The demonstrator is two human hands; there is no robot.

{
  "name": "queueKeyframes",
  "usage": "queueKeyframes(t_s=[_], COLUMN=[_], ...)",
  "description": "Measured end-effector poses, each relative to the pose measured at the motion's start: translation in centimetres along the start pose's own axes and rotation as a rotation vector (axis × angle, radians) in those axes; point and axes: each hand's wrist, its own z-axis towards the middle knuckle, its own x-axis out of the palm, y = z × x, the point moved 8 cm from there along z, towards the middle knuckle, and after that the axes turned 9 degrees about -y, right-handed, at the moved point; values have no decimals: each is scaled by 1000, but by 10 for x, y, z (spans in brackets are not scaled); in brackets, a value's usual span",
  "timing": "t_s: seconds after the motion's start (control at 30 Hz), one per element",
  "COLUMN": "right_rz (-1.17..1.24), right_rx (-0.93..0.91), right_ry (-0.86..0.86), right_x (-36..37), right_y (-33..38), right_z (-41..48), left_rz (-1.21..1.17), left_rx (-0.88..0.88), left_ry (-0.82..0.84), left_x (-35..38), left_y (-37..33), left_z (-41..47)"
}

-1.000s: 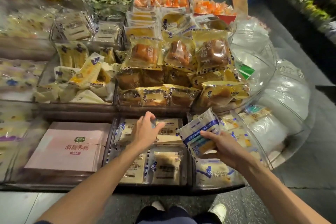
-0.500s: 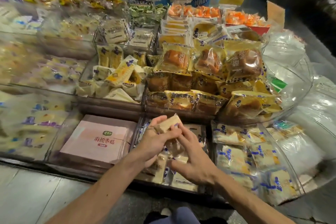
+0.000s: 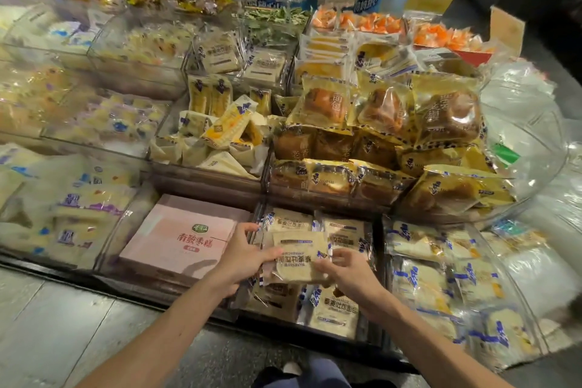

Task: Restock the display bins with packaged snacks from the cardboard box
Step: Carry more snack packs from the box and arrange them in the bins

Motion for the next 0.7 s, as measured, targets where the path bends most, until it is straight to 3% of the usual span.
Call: queueKeyframes(t_s=[0.1,0.2,0.33,0.43,0.57,0.7], right_rz=[-82,-150,-195,-303,-468,-559], right_rx=[-9,-33,-54,-151,-245,-340], right_ry=[31,3,-53,-57,-82,-97], right_x=[11,14,19,25,34,39], right_y=[-4,8,23,35,40,42], right_z=[8,25,50,60,65,69], left_rz=[4,251,409,565,986,1114], left_rx=[86,247,368,474,732,779], left_ry=[-35,-131,-189,-129,-185,-226], left_x=[4,-2,2,15,31,28], left_y=[-7,-26,-38,-42,-50,-46], left_z=[7,29,64,75,76,82])
